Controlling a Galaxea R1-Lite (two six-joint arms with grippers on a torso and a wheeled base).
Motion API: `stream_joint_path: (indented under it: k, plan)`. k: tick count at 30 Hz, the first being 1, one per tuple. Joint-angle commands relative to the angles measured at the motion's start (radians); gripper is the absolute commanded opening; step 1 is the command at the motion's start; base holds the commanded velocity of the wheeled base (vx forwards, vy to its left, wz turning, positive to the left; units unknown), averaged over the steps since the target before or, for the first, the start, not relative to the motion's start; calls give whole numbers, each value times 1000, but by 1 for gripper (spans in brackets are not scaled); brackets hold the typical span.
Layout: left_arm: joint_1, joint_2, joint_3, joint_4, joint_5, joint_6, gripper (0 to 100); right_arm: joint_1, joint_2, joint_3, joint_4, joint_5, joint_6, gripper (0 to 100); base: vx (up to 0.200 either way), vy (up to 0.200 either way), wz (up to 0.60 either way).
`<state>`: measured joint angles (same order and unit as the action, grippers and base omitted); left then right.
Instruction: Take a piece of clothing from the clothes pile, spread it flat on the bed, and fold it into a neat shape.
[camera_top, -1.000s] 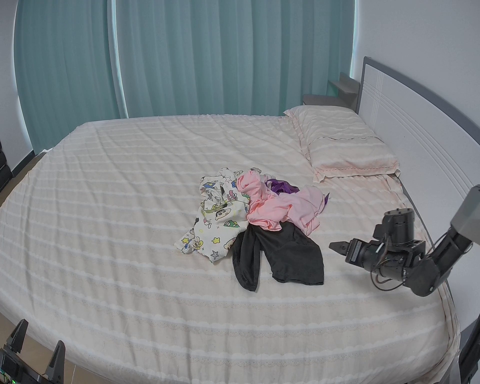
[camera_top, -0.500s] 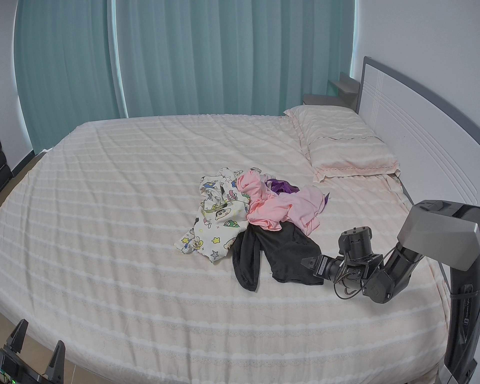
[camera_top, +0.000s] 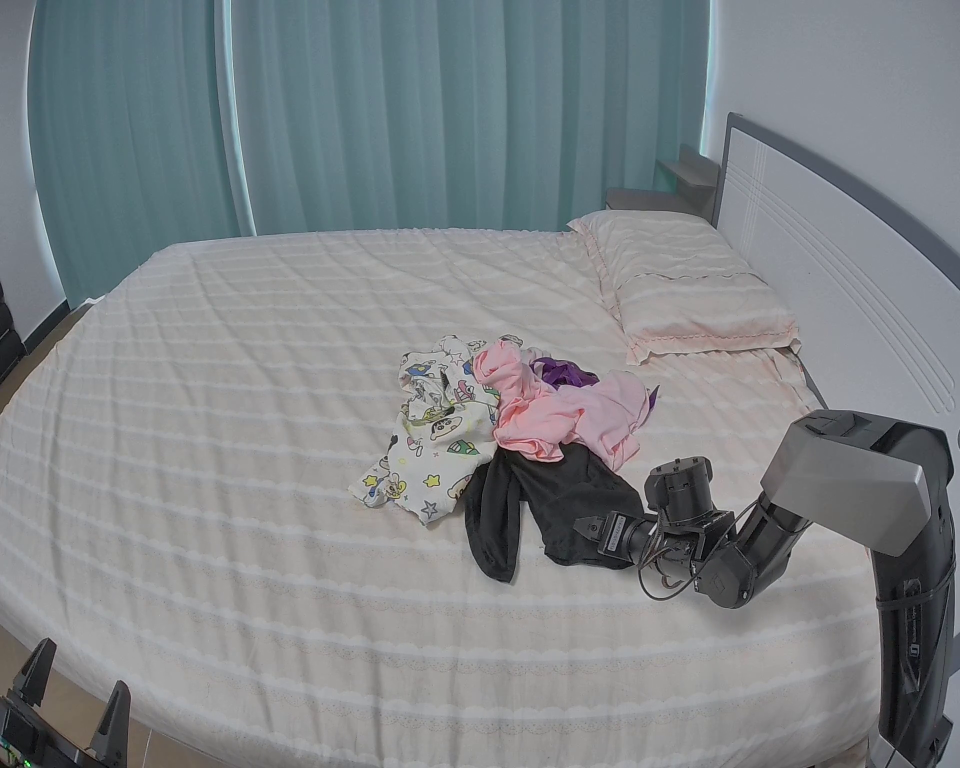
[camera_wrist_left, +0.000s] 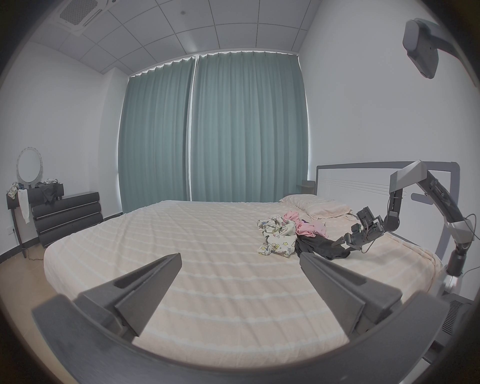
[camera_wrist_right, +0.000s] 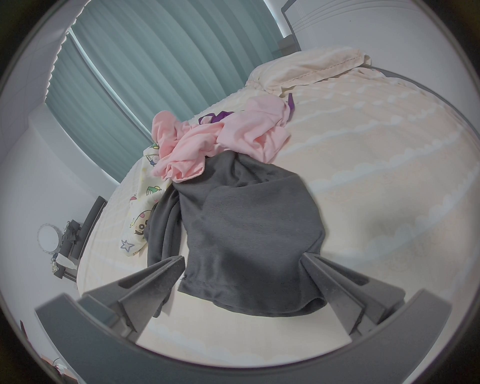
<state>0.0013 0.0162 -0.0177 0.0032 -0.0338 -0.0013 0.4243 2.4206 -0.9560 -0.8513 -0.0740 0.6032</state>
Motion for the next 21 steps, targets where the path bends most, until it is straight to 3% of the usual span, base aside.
stream_joint_path:
  k: [1,7,8,16,21]
  plan:
    - [0,-10,16,0,0,0,100,21,18,-33,0,-1,-3,100,0,0,0]
    - [0,-10,16,0,0,0,100,60,71,-55,-3,-15,-23,100,0,0,0]
    - [0,-10,16,0,0,0,100,62,72,-66,-3,-16,-23,0,0,0,0]
    - [0,-10,16,0,0,0,100,53,26,-55,-17,-27,-13,0,0,0,0]
    - [2,-10,16,0,0,0,100,54,-78,77,-43,-13,102,0,0,0,0]
